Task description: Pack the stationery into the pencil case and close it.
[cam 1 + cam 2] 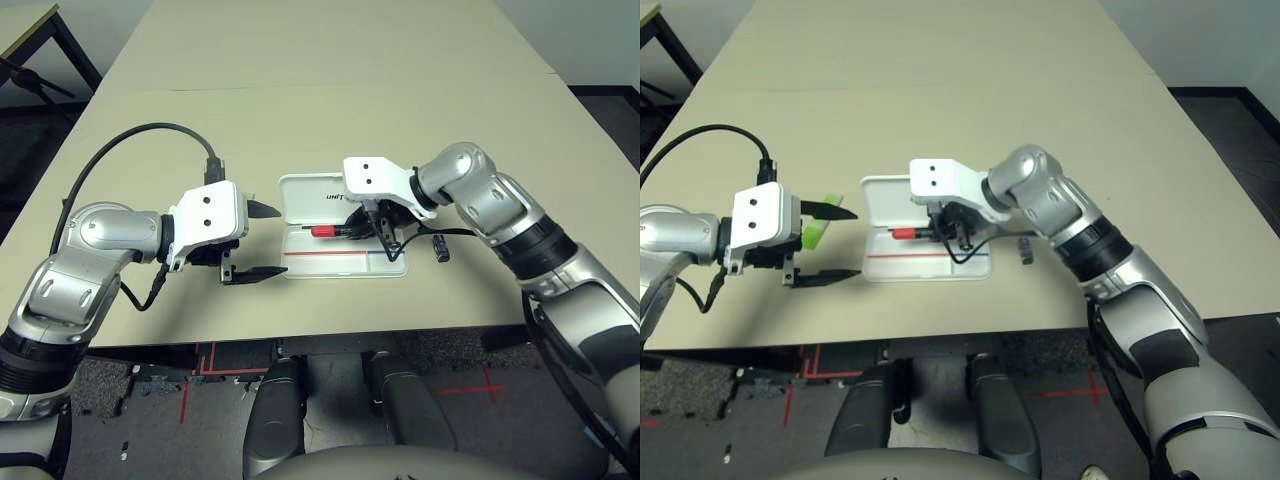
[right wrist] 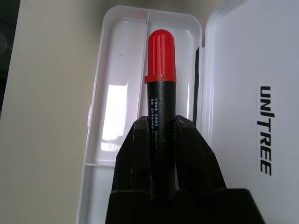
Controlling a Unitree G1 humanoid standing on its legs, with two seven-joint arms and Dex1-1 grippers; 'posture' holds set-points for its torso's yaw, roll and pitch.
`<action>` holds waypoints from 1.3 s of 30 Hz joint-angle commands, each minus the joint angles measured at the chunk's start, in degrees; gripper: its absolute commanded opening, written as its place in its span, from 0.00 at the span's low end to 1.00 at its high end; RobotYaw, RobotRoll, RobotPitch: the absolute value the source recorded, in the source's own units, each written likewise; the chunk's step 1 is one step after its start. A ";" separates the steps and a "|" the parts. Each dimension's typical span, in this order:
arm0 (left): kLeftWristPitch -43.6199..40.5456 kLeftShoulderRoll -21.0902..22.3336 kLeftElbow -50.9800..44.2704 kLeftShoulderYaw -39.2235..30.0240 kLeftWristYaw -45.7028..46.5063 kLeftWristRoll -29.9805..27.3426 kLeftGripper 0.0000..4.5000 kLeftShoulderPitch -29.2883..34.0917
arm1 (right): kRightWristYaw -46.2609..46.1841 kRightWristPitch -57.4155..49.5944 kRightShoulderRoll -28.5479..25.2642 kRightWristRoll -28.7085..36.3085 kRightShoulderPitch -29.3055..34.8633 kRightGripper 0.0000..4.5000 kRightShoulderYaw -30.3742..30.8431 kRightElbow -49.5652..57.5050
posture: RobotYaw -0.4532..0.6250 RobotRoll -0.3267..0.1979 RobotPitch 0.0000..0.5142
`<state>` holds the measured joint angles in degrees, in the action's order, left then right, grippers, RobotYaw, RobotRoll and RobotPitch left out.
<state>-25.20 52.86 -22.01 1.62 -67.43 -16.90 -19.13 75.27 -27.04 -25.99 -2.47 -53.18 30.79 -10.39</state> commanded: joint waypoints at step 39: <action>-12.92 -0.38 4.25 -0.07 15.44 4.80 1.00 -0.39 | 1.16 -18.66 -29.20 32.36 26.72 0.99 -29.93 27.83 | 0.39 0.62 0.33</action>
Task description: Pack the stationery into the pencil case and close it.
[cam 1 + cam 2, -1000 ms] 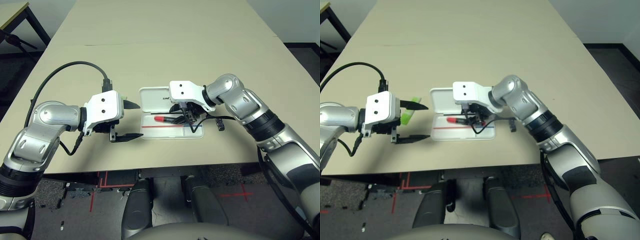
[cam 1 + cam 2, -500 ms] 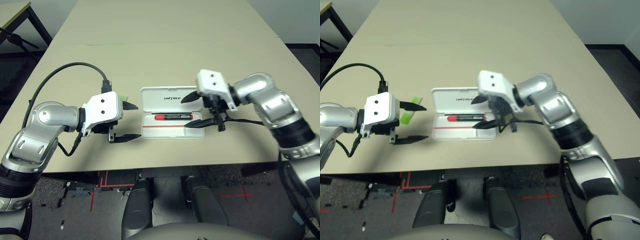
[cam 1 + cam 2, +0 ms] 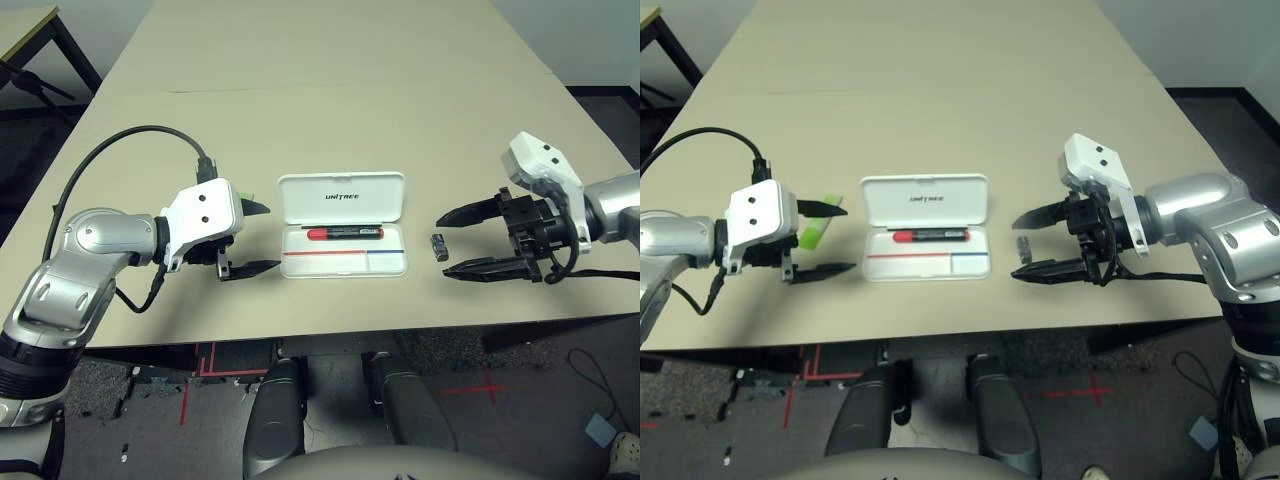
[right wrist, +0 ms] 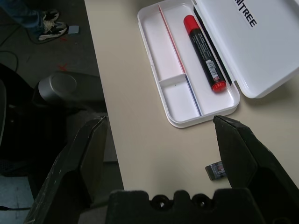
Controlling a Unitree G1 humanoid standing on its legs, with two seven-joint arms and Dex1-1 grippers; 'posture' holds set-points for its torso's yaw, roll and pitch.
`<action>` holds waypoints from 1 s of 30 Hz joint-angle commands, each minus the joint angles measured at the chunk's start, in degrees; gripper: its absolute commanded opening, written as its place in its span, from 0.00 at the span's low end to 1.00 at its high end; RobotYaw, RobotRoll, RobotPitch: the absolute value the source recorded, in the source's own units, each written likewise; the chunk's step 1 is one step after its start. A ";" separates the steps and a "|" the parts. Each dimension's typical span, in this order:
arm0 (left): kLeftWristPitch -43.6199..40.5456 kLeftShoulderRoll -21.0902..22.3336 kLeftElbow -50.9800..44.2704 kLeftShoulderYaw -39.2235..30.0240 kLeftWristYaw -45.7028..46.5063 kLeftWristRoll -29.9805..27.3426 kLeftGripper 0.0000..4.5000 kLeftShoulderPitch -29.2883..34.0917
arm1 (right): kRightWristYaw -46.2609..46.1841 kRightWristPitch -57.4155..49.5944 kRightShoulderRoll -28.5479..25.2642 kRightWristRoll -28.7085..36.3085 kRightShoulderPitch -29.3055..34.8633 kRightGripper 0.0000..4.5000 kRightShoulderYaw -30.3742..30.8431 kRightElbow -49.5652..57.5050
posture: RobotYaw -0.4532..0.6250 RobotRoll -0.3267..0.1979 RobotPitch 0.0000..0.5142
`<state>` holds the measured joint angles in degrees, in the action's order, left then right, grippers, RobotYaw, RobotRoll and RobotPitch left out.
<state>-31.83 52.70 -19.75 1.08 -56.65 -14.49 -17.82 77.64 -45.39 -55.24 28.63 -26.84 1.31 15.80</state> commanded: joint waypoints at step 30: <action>-35.35 -18.36 15.67 -2.01 29.63 1.64 1.00 -12.15 | -2.95 4.53 1.34 -2.82 -2.71 0.99 6.60 -1.64 | 0.39 0.62 0.35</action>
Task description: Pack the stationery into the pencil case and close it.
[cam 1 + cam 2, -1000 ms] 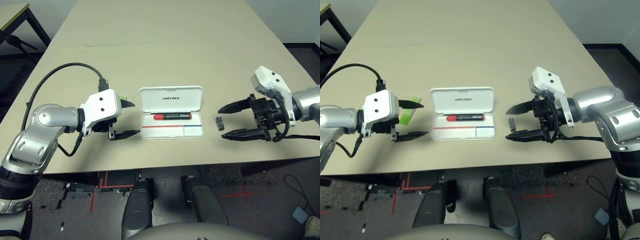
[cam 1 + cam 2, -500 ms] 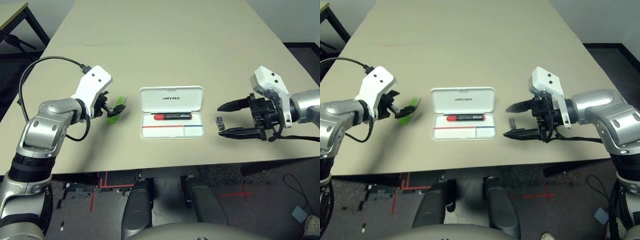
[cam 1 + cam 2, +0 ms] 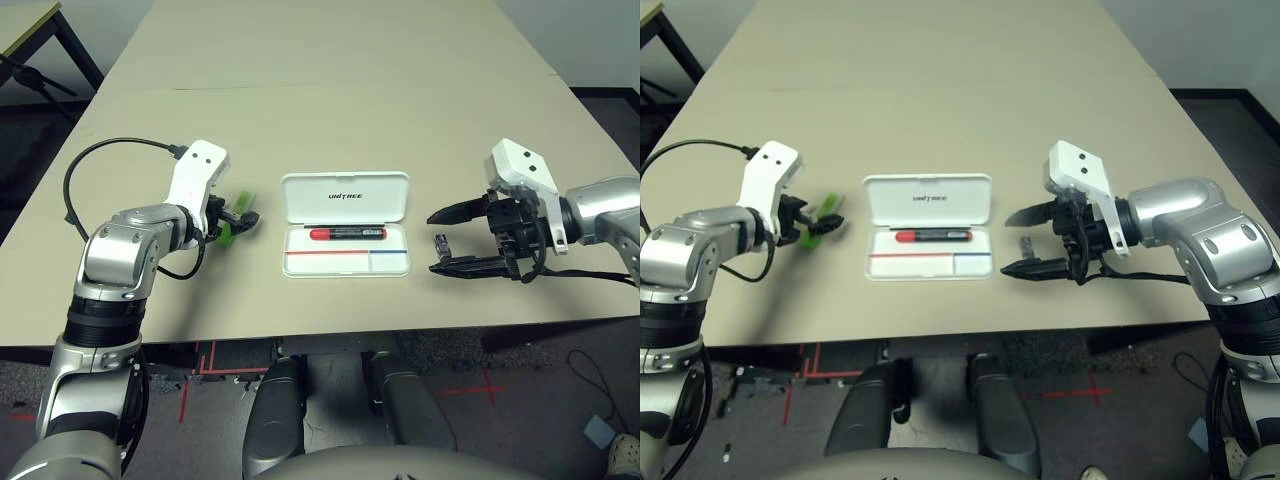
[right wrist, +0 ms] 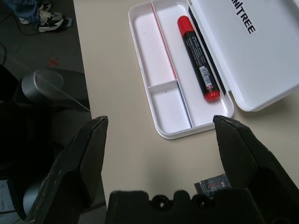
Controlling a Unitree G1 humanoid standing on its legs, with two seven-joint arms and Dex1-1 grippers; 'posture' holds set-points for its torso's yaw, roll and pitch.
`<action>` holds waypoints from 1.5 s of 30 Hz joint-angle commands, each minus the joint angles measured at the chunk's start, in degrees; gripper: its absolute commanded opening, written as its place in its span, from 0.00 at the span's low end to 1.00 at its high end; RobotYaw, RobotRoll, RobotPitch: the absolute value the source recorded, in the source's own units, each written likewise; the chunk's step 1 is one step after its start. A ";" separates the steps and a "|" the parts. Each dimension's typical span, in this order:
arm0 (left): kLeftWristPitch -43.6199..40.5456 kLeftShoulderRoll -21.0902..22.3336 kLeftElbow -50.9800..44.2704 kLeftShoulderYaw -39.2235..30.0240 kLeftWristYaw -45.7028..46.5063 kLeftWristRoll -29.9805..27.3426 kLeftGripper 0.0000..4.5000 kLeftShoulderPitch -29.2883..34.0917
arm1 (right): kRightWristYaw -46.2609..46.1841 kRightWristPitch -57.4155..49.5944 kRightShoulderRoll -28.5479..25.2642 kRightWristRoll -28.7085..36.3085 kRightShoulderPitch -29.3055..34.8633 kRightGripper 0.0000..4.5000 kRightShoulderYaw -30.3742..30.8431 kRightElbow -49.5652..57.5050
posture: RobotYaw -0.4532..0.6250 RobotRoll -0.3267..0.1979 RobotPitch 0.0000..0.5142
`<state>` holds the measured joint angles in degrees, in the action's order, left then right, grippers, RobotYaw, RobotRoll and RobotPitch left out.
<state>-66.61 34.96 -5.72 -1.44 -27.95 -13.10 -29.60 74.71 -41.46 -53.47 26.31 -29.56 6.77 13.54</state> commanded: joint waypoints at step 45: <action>26.24 24.49 -17.08 7.89 -33.62 -5.93 0.24 10.15 | 0.63 4.65 0.43 -5.27 -3.50 1.00 4.12 -5.58 | 0.41 0.62 0.36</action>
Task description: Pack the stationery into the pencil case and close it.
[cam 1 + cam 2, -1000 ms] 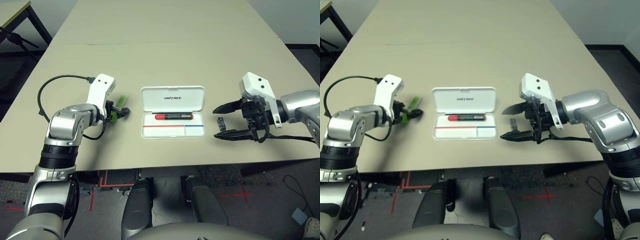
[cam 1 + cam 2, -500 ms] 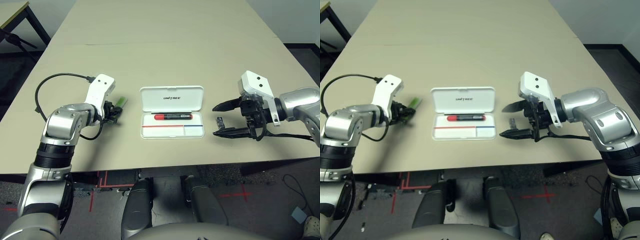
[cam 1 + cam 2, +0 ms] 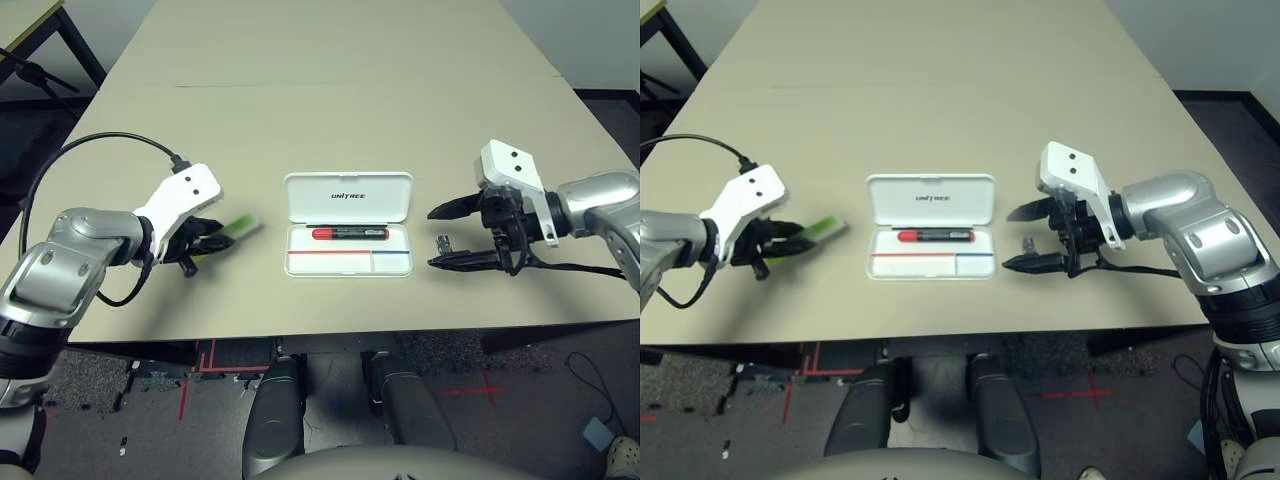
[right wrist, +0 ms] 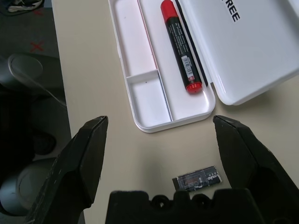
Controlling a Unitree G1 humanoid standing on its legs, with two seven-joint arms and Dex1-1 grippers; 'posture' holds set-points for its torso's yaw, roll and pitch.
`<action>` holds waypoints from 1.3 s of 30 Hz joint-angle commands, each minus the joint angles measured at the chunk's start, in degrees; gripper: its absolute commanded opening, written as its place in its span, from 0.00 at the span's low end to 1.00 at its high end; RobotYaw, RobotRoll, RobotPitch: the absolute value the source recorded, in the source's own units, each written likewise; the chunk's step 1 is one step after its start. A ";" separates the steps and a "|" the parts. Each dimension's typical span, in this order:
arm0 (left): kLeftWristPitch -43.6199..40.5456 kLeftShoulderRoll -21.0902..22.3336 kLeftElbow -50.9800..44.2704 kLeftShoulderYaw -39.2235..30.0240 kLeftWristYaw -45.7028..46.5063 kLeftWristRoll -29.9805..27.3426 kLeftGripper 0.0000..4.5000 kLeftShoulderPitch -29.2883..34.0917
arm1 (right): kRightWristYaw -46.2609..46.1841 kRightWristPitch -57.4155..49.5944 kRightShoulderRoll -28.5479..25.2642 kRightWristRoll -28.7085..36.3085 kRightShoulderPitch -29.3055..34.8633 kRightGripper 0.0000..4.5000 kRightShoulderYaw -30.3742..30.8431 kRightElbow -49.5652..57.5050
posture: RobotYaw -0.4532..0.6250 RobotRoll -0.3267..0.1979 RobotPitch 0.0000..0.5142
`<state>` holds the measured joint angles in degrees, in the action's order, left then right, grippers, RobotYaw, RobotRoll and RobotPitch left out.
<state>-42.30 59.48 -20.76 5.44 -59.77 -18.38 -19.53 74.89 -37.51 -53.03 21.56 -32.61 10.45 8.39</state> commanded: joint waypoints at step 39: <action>10.54 -17.76 6.73 20.80 -5.40 13.81 0.24 -12.41 | 0.48 2.24 0.93 -3.74 -0.22 1.00 2.26 -1.11 | 0.38 0.62 0.38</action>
<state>-31.26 41.68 -12.96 25.15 -64.81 -5.31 -32.32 75.33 -35.75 -52.29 18.66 -33.07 11.89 6.70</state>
